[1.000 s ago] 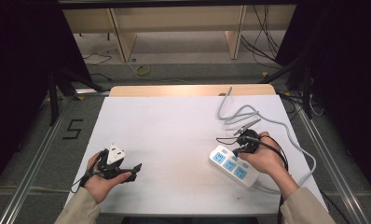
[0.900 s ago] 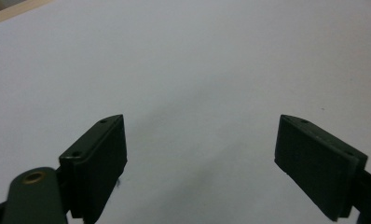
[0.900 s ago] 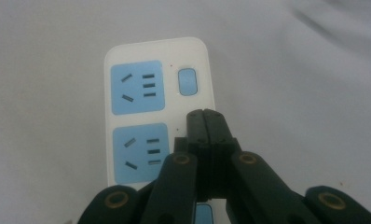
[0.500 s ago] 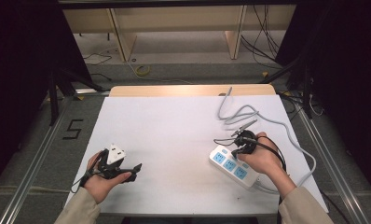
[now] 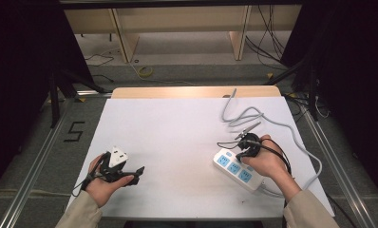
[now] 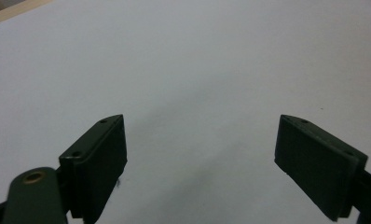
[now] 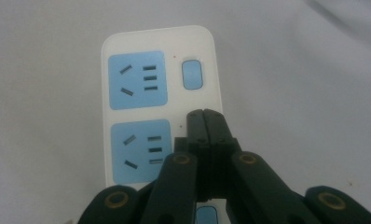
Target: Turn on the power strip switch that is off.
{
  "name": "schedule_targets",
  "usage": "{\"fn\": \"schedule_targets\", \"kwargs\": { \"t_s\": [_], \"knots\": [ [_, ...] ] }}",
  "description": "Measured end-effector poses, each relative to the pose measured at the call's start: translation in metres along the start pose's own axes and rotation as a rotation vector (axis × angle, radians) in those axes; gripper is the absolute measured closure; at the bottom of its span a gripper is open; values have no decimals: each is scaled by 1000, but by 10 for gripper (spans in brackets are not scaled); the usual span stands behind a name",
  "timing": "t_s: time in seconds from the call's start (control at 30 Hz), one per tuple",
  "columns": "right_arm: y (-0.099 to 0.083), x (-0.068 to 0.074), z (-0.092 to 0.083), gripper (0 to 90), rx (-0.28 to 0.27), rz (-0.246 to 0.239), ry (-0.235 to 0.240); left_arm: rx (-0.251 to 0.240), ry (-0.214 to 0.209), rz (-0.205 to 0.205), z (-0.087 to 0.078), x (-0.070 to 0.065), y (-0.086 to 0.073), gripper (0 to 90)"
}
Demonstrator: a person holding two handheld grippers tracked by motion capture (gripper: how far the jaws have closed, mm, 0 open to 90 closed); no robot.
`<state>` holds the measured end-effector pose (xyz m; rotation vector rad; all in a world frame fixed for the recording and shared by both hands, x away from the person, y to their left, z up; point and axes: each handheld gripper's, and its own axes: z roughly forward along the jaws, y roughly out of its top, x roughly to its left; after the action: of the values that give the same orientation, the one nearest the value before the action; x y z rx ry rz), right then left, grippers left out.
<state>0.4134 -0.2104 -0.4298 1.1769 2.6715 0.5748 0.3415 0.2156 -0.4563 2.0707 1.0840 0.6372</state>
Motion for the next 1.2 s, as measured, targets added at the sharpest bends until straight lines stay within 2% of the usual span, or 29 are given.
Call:
{"fn": "schedule_targets", "kwargs": {
  "t_s": [1.2],
  "knots": [
    [0,-2,3,900,19,44,11,1,-1,5,0,-1,0,164]
  ]
}}
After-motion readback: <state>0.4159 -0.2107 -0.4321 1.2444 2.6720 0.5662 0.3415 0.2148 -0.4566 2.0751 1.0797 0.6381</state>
